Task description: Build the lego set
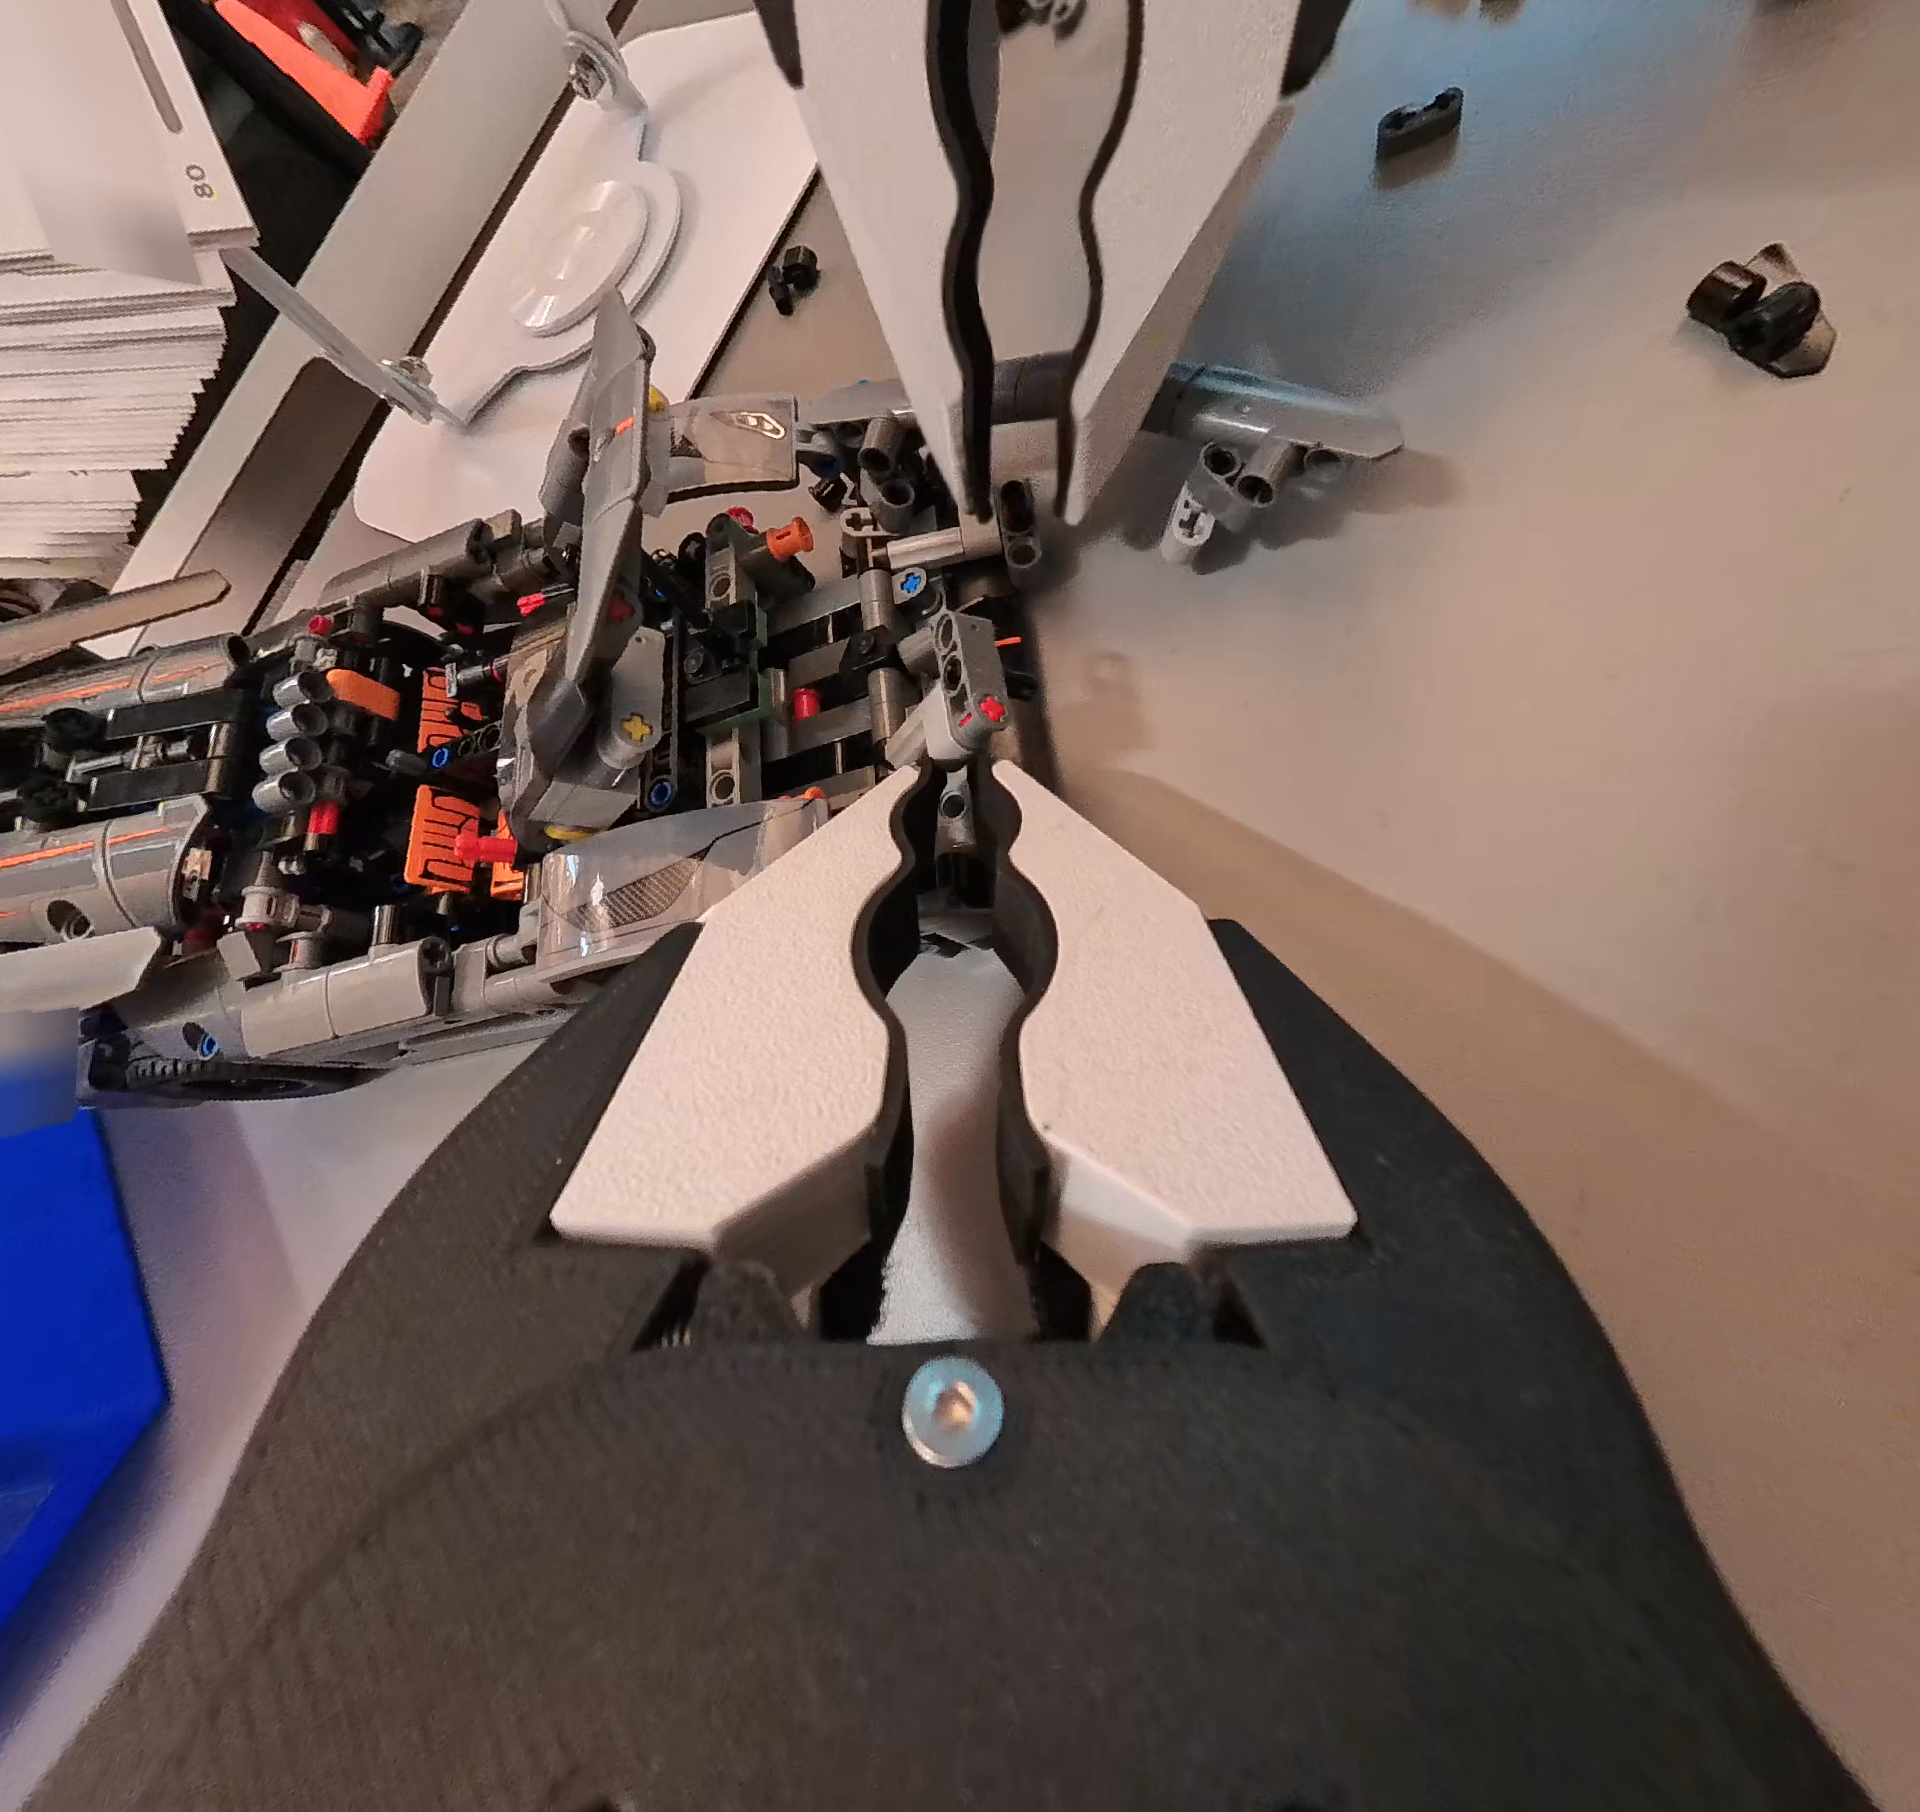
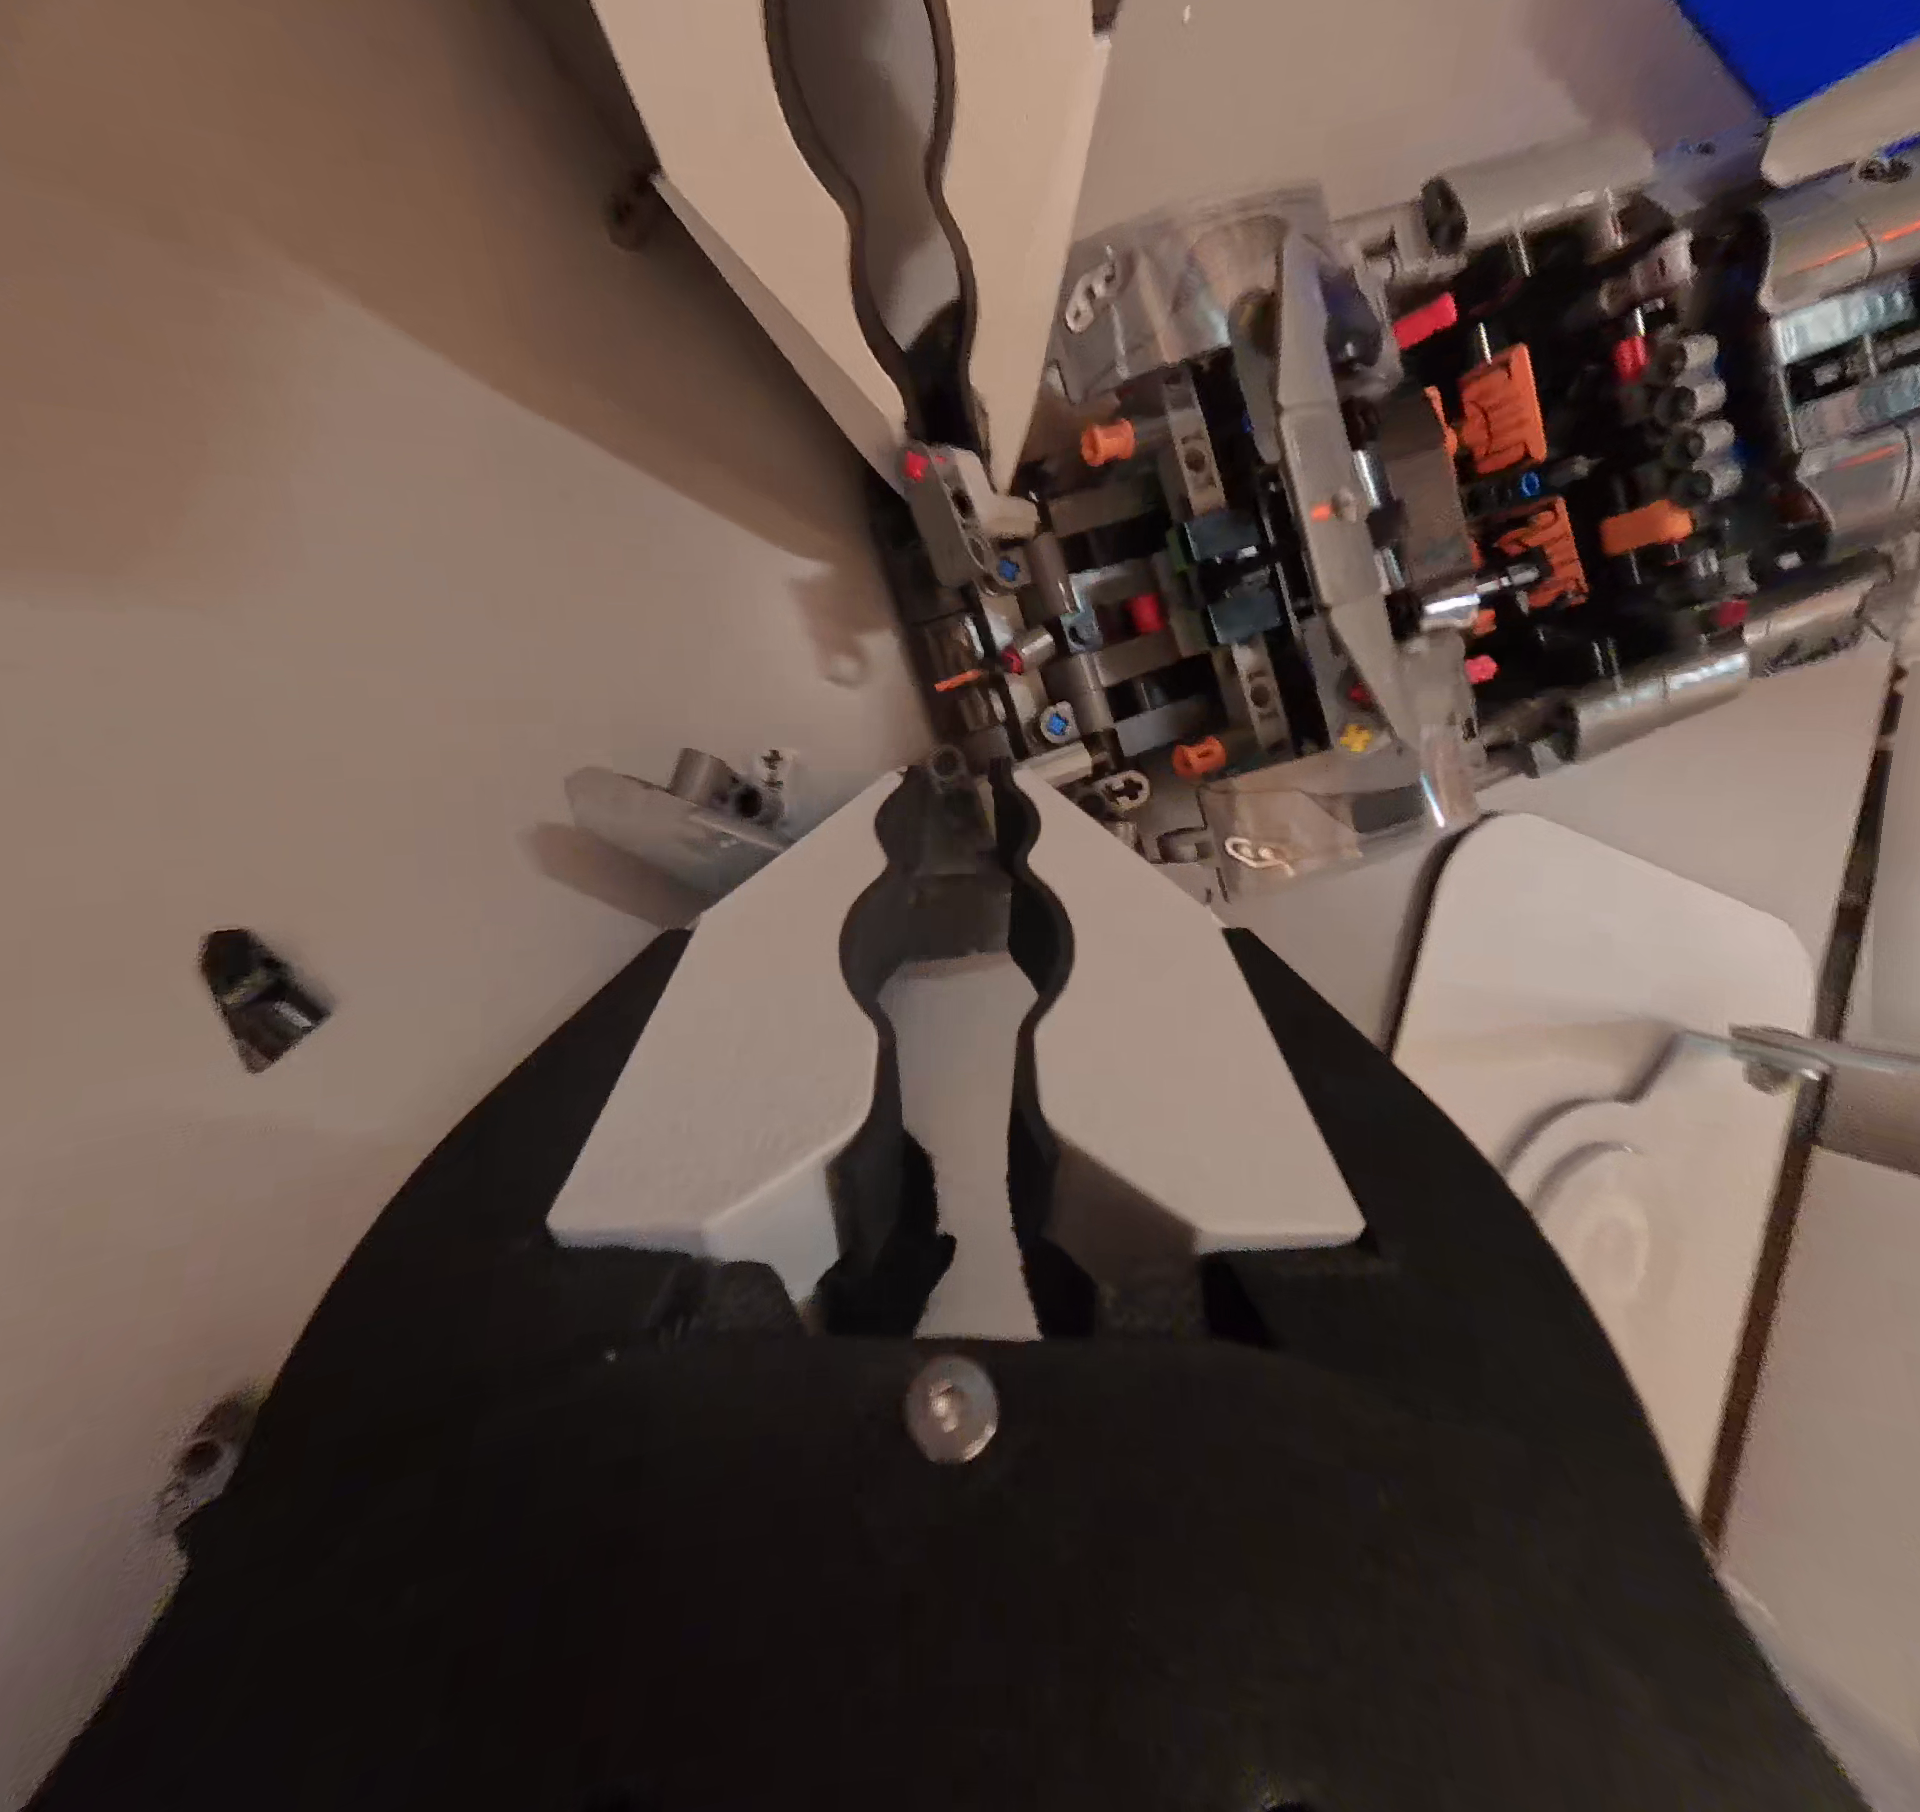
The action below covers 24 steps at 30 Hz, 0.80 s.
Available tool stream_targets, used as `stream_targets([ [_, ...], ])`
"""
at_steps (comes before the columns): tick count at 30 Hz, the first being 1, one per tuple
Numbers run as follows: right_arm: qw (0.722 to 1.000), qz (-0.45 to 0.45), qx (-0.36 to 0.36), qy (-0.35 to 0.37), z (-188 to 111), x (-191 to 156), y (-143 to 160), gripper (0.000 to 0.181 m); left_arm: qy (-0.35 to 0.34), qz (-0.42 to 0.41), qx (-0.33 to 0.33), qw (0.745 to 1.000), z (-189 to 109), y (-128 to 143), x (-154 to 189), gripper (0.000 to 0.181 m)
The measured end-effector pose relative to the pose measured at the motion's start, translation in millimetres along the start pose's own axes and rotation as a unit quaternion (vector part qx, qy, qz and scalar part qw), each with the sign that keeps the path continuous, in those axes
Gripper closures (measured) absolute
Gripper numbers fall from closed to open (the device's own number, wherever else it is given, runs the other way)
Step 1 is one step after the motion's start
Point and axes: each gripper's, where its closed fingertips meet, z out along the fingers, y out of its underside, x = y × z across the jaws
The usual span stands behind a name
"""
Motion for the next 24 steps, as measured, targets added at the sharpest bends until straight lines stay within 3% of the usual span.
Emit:
stream_targets([
  [8,1.0,-0.009,-0.014,0.012,6.9,0.4,3.8,0.178,0.0,0.0,0.0,1.0,-0.1,0.3,-0.1,0.177],
  [18,0.994,0.07,0.087,-0.01,-12.1,12.2,-17.8,0.181,0.001,0.0,0.0,1.0,0.0,0.3,0.2,0.178],
  [22,0.995,0.058,0.082,-0.004,-16.6,14.8,-14.1,0.181,0.002,-0.001,0.0,1.0,0.1,0.4,0.4,0.178],
  [24,0.996,0.053,0.066,-0.015,-13.2,9.6,-11.2,0.169,0.002,-0.001,0.0,1.0,0.1,0.3,0.4,0.178],
])
